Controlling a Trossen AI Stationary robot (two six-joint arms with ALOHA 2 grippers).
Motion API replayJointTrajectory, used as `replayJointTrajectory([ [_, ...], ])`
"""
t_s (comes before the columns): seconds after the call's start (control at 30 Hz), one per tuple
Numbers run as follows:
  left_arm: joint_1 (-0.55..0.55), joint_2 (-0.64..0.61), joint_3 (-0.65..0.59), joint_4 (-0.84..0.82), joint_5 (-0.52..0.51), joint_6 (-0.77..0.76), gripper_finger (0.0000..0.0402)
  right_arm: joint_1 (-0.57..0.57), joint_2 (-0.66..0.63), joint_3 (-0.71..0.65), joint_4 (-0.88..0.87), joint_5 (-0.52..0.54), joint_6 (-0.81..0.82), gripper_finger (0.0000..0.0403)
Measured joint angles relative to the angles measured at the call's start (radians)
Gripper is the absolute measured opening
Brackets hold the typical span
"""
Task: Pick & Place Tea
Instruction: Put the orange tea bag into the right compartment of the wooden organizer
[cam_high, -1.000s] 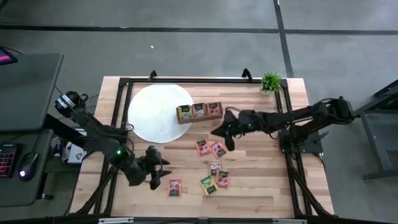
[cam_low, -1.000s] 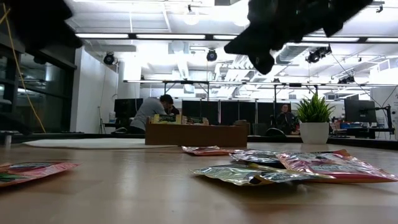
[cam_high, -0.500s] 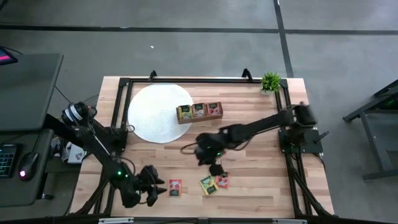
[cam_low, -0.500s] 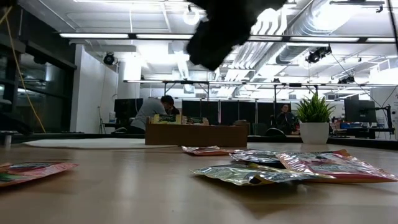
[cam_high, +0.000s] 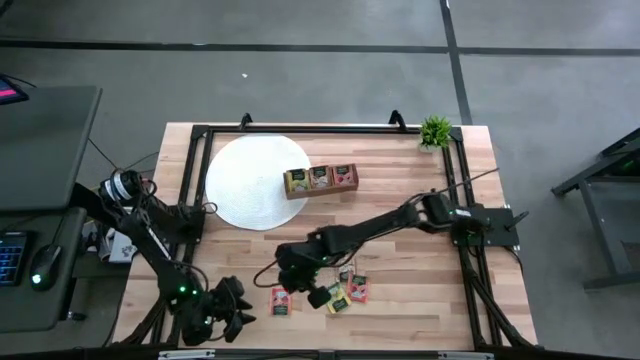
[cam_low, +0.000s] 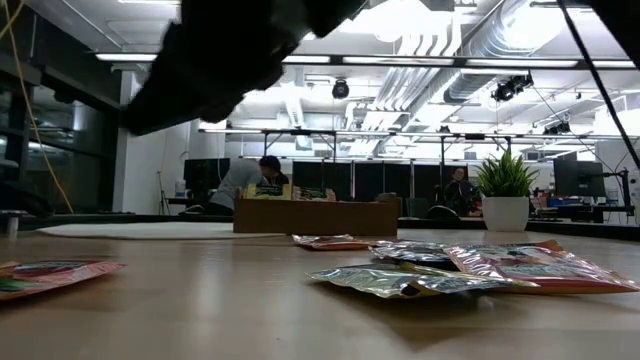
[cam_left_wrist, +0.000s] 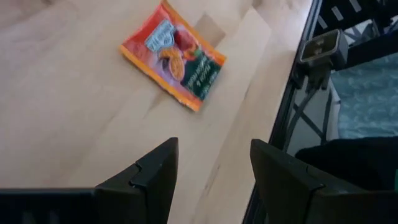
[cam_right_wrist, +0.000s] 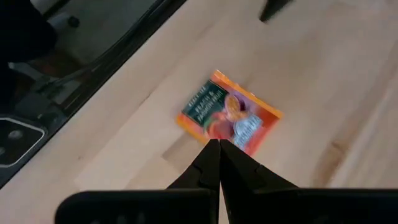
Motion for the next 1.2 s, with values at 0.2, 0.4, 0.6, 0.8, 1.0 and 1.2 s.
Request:
replayJointTrajectory([
  [0.2,0.002,0.0,0.0,-0.004,-0.002,0.013,0.0198,0.001,0.086,0.07,0.002,-0.035,0.003,0.0],
  [0.4,0.003,0.0,0.0,-0.018,-0.011,0.015,0.0198,0.001,0.089,0.032,0.075,-0.04,0.007,0.0],
  [0.6,0.003,0.0,0.0,-0.03,-0.011,0.008,0.0198,0.002,0.089,-0.006,0.138,-0.035,0.03,0.0],
  [0.8,0.003,0.0,0.0,-0.034,-0.012,0.008,0.0198,0.0,0.09,-0.005,0.199,-0.036,0.037,0.0],
  [1.0,0.003,0.0,0.0,-0.034,-0.012,0.007,0.0198,-0.002,0.121,-0.006,0.241,-0.042,0.083,0.0],
  [1.2,0.003,0.0,0.0,-0.035,-0.015,0.002,0.0198,-0.002,0.143,-0.005,0.262,-0.046,0.101,0.0],
])
